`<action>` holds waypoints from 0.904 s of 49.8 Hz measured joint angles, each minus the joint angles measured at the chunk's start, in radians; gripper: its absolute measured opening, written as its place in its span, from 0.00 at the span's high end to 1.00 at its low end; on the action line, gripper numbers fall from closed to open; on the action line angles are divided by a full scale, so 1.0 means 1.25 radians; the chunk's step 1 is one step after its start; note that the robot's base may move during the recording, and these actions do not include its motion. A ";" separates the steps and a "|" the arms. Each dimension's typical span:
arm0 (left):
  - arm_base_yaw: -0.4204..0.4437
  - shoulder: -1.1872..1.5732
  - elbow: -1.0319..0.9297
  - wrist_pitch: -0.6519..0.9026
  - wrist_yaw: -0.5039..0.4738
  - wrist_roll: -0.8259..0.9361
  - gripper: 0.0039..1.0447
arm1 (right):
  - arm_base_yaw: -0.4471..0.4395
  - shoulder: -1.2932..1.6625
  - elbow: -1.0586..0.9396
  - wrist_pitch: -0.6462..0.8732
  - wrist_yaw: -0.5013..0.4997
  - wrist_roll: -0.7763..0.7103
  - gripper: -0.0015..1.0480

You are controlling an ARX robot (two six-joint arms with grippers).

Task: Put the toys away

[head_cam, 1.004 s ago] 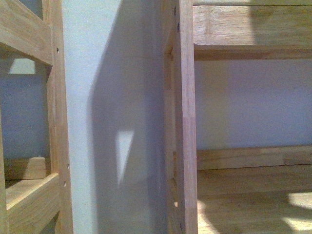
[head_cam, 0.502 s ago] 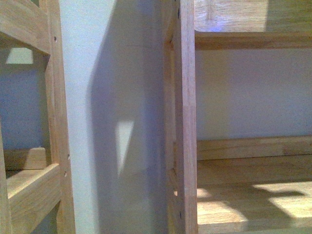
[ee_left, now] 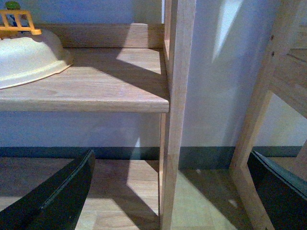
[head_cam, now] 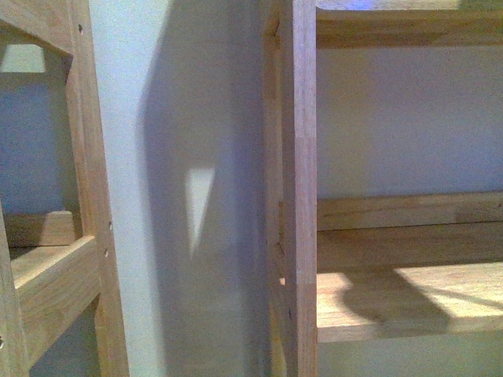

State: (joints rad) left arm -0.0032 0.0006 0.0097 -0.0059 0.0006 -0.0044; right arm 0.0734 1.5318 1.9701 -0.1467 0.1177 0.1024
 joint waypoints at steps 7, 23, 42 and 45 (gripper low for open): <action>0.000 0.000 0.000 0.000 0.000 0.000 0.05 | 0.029 0.034 0.002 0.020 -0.008 -0.006 0.81; 0.000 0.000 0.000 0.000 0.000 0.000 0.05 | 0.082 0.064 0.008 0.019 -0.125 0.179 0.81; 0.000 0.000 0.000 0.000 0.000 0.000 0.05 | 0.095 0.064 0.008 0.033 -0.219 0.317 0.81; 0.000 0.000 0.000 0.000 0.000 0.000 0.05 | 0.095 0.064 0.003 0.038 -0.221 0.321 0.81</action>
State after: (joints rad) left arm -0.0032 0.0010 0.0101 -0.0055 0.0006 -0.0044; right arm 0.1925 1.6115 1.9736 -0.0998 -0.1589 0.5034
